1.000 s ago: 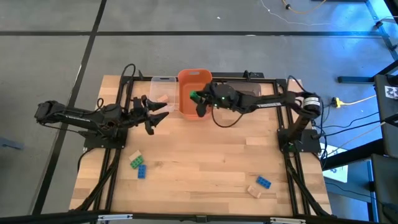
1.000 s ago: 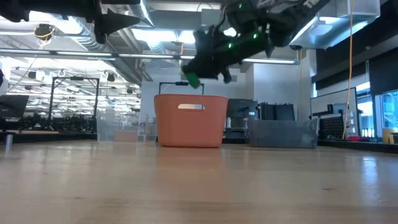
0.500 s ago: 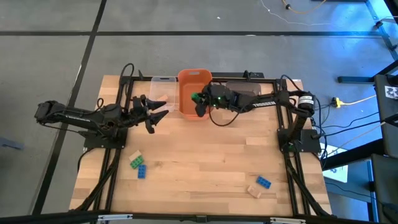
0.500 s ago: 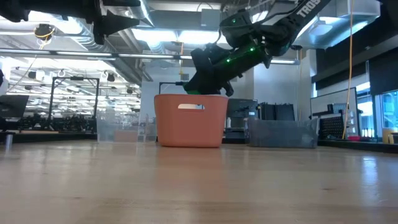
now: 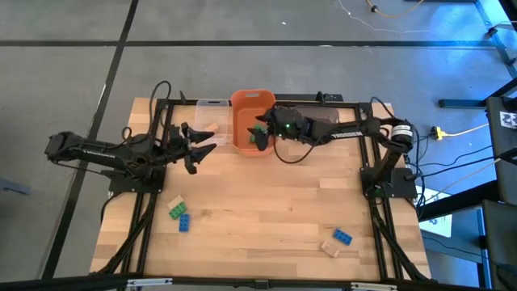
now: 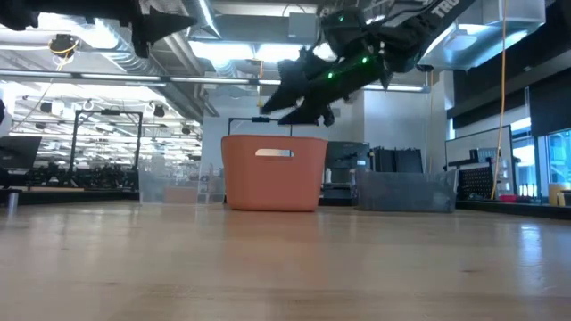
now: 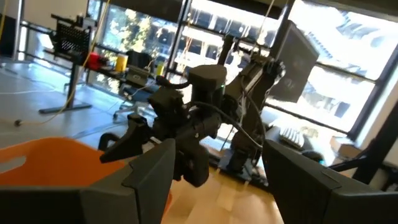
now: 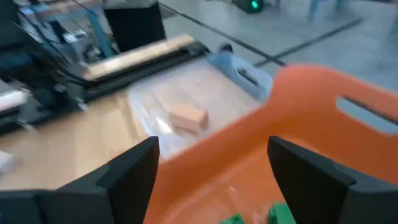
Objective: Sort & place blocks by color
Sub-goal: Put the green game piece into the orange bin
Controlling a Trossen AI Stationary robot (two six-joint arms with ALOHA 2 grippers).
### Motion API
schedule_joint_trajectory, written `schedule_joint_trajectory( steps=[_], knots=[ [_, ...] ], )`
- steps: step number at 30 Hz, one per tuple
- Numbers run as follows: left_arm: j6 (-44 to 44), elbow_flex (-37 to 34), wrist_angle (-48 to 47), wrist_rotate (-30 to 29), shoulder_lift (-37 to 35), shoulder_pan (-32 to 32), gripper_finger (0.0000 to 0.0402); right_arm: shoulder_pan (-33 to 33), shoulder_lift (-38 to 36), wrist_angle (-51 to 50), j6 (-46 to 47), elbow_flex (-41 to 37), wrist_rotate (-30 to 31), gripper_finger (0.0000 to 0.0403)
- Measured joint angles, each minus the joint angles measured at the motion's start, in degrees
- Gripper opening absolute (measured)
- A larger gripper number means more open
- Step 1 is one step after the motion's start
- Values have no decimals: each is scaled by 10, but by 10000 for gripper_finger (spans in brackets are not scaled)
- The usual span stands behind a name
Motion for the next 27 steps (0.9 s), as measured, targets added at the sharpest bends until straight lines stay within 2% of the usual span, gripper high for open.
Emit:
schedule_joint_trajectory(
  steps=[7,14,18,20,27],
  knots=[
    [0,0,-42,8,-49,0,234,0,-61,-3,-12,0,-80,302],
    [0,0,-75,17,-86,0,234,16,-97,-5,62,0,-214,302],
    [3,0,-90,18,-93,0,234,38,-110,-4,66,0,-289,303],
    [4,0,-102,18,-93,0,234,51,-116,1,64,0,-308,303],
    [-1,0,-130,49,-91,-1,234,96,-126,8,-9,0,-305,287]
  ],
)
